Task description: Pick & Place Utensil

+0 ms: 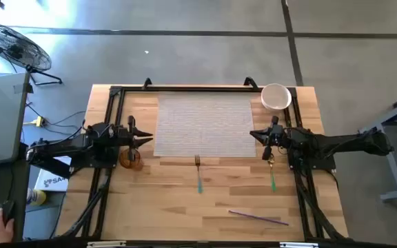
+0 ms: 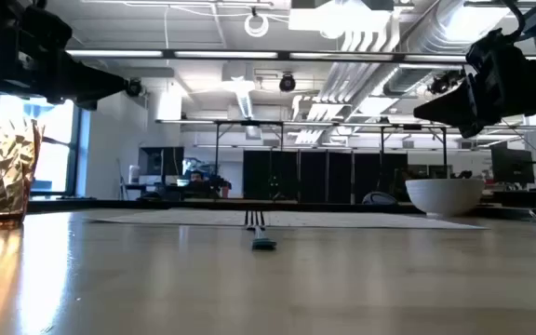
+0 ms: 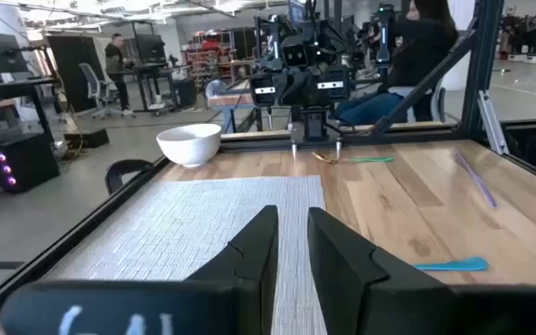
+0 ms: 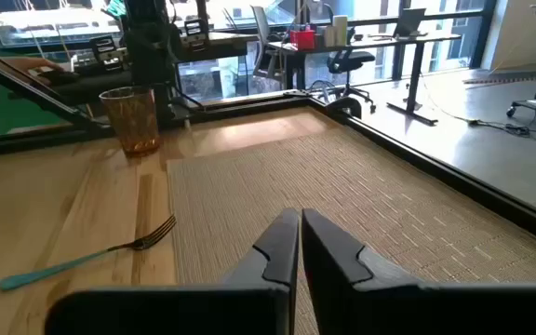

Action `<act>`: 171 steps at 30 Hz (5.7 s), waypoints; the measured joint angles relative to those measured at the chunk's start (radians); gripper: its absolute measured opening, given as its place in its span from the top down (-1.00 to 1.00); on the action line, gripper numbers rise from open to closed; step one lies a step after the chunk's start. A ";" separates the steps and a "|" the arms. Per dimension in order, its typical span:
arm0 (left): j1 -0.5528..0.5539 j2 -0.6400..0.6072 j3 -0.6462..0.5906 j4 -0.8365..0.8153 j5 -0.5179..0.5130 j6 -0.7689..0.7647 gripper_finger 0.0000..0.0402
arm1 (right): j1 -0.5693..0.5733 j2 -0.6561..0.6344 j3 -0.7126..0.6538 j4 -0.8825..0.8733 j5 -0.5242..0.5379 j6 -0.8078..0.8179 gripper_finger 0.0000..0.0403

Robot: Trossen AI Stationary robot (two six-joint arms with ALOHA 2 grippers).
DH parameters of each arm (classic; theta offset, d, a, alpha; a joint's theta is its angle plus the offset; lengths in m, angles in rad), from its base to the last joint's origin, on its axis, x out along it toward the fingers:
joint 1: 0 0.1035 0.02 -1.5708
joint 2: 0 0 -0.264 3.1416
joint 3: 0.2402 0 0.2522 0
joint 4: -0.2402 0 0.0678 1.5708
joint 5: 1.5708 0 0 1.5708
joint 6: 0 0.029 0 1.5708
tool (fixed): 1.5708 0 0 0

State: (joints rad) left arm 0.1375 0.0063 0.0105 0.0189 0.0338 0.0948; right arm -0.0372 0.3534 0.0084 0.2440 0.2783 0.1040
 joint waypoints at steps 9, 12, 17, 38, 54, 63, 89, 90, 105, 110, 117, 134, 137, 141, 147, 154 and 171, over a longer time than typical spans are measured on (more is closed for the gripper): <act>0.000 0.000 0.000 0.000 0.000 0.000 0.70 | 0.000 0.000 0.000 0.000 0.000 0.000 0.94; 0.000 0.000 0.000 0.000 0.000 0.000 0.70 | 0.000 0.000 0.000 0.000 0.000 0.000 0.94; 0.000 0.000 0.000 -0.002 0.000 0.000 0.70 | 0.000 0.000 0.000 0.000 0.000 0.000 0.94; 0.000 0.000 0.000 -0.007 0.000 0.001 0.70 | 0.000 0.000 0.000 0.000 0.000 0.000 0.94; 0.000 0.000 0.000 -0.006 0.002 -0.012 0.70 | 0.000 0.000 0.000 0.000 0.000 0.000 0.94; 0.000 0.000 0.000 0.044 0.029 -0.413 0.70 | 0.000 0.000 0.000 0.000 0.000 0.000 0.94; 0.000 0.078 0.073 0.316 0.204 -0.626 0.70 | 0.000 0.000 0.000 0.000 0.000 0.000 0.94; 0.000 0.085 0.073 0.321 0.208 -0.626 0.70 | 0.000 0.000 0.000 0.000 0.000 0.000 0.94; -0.073 0.241 0.094 0.424 0.176 -0.629 0.70 | 0.000 0.000 0.000 0.000 0.000 0.000 0.94; -0.193 0.303 0.157 0.373 0.102 -0.554 0.70 | 0.000 0.000 0.000 0.000 0.000 0.000 0.94; -0.386 0.422 0.225 0.240 -0.201 -0.519 0.70 | 0.000 0.000 0.000 0.000 0.000 0.000 0.94; -0.895 0.848 0.643 -0.171 -0.694 -0.542 0.70 | 0.000 0.000 0.000 0.000 0.000 0.000 0.94; -0.957 0.903 0.745 -0.344 -0.710 -0.597 0.70 | 0.000 0.000 0.000 0.000 0.000 0.000 0.94; -1.018 0.952 0.862 -0.559 -0.722 -0.668 0.70 | 0.000 0.000 0.000 0.000 0.000 0.000 0.94; -1.041 0.956 0.904 -0.732 -0.666 -0.699 0.70 | 0.000 0.000 0.000 0.000 0.000 0.000 0.94; -1.041 0.959 0.904 -0.755 -0.651 -0.701 0.70 | 0.000 0.000 0.000 0.000 0.000 0.000 0.94; -1.041 0.868 0.904 -1.091 -0.561 -1.046 0.66 | 0.000 0.000 0.000 0.000 0.000 0.000 0.94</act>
State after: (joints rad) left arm -0.9031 0.8739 0.9146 -1.0722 -0.5275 -0.9510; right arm -0.0370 0.3535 0.0082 0.2440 0.2785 0.1040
